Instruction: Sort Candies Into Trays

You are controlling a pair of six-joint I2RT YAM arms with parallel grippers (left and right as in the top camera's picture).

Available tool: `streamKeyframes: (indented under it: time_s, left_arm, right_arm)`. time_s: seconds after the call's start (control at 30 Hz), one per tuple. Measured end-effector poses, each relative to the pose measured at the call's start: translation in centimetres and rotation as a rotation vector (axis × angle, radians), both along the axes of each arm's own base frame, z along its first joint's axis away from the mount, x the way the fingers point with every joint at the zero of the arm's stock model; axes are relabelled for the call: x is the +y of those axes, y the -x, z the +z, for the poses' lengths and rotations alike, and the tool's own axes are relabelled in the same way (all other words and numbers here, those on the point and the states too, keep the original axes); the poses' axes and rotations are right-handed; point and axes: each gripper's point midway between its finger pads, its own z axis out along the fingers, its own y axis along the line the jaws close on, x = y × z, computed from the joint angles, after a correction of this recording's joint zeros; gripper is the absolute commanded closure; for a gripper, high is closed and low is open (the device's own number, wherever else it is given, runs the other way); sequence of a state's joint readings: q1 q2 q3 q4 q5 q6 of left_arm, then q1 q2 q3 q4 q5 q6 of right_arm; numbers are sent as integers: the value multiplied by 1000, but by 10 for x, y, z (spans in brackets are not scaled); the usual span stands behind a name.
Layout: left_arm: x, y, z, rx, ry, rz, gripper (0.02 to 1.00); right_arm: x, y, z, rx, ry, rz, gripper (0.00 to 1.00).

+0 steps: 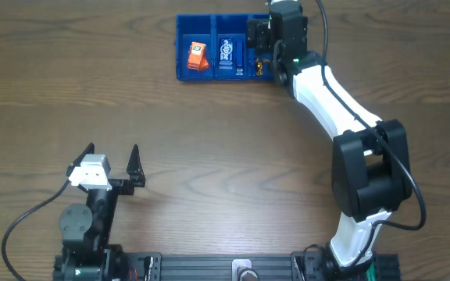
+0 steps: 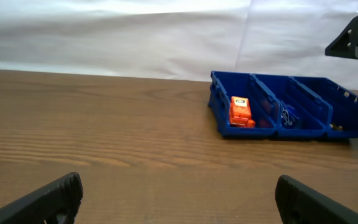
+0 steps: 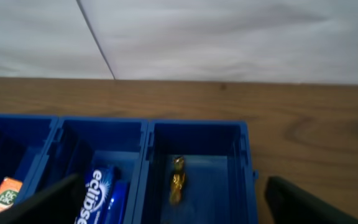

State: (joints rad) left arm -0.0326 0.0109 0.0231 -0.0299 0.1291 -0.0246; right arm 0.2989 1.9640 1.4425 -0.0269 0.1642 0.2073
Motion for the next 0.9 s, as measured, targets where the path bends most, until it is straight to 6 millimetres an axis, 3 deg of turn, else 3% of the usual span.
streamKeyframes:
  time_s: [0.2, 0.33, 0.43, 0.53, 0.6, 0.67, 0.73, 0.9]
  left_arm:
    - [0, 0, 0, 0, 0, 0, 20]
    - [0, 0, 0, 0, 0, 0, 23]
    - [0, 0, 0, 0, 0, 0, 23]
    - [0, 0, 0, 0, 0, 0, 20]
    - [0, 0, 0, 0, 0, 0, 20]
    - [0, 0, 0, 0, 0, 0, 20]
    - [0, 0, 0, 0, 0, 0, 23]
    - [0, 0, 0, 1, 0, 0, 20]
  right_arm:
    - [-7, 19, -13, 105, 41, 3, 3]
    - [-21, 42, 15, 130, 76, 11, 3]
    - [-51, 58, 55, 101, 72, -25, 3]
    - [-101, 73, 95, 44, 61, -117, 3]
    - [-131, 86, 111, 3, 58, -181, 3]
    - [-156, 107, 118, -36, 60, -237, 3]
    - [-167, 125, 122, -83, 55, -265, 3]
    - [-173, 185, 113, -148, 47, -281, 3]
